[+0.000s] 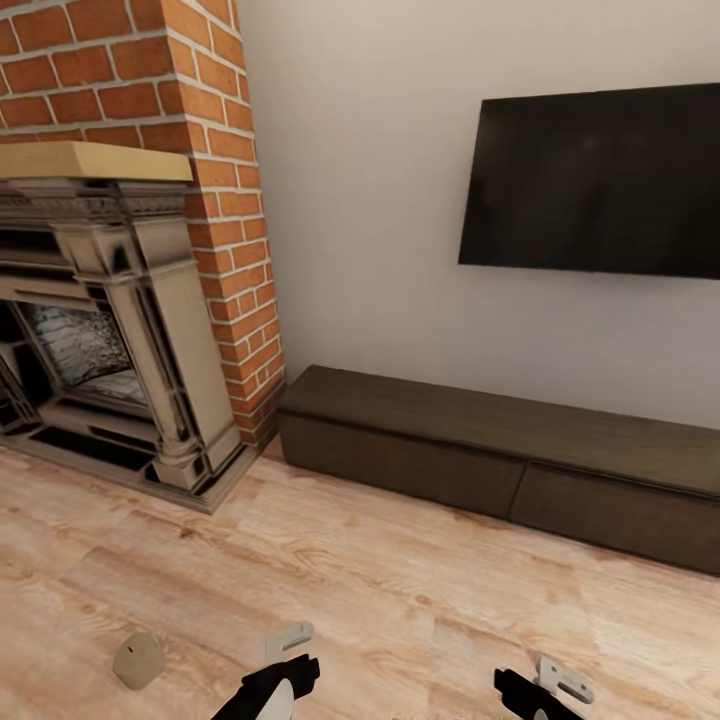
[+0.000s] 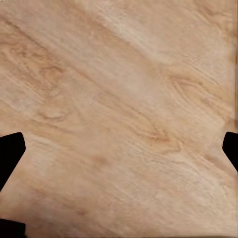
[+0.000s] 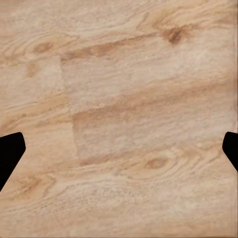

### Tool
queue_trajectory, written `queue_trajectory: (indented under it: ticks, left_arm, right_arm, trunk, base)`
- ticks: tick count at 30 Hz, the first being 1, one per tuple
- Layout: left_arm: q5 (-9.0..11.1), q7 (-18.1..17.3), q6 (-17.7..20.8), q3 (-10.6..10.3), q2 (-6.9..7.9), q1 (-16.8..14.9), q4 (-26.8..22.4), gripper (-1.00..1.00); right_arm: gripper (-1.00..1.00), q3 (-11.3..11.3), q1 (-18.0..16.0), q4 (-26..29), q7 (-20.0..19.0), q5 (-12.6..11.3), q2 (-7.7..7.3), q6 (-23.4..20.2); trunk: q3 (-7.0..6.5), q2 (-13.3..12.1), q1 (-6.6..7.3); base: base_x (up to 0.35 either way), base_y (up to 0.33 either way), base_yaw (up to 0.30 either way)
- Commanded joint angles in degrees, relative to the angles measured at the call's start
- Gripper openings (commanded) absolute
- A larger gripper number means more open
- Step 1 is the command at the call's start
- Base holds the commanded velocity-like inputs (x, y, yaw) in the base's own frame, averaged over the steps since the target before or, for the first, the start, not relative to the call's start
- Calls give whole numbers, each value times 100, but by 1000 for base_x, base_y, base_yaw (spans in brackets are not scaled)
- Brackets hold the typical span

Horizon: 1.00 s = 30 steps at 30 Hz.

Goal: Place each of the two pumpkins and all three candles from the living room inside a cabinet in the living room (use any cabinet), then make sure every cabinet is closed, and position the cauldron so it is next to a table in the living room.

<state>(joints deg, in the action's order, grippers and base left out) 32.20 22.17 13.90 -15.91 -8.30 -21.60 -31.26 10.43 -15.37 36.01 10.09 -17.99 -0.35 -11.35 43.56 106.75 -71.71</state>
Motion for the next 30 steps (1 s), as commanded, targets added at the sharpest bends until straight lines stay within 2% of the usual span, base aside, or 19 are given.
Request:
queue_trajectory:
  ticks: [1,9,18,30]
  left_arm:
    - [48,50,16,-35,5,-2,-12,100]
    - [49,50,16,-36,17,-2,-12,100]
    - [49,50,16,-42,30,-2,-12,100]
    - [49,50,16,-44,38,-2,-12,100]
  right_arm:
    - [100,-6,-1,12,28,-54,-10,-25]
    - [100,-6,-1,6,28,-56,-26,-25]
    - [100,-8,-1,3,28,-56,-33,-16]
    - [100,-7,-1,2,30,-52,-34,-16]
  trunk:
    - [11,3,1]
    - [64,3,1]
    - [141,3,1]
    - [251,3,1]
  base:
    - [2,29,-269]
    - [124,211,-234]
    - [172,133,-145]
    - [46,40,-118]
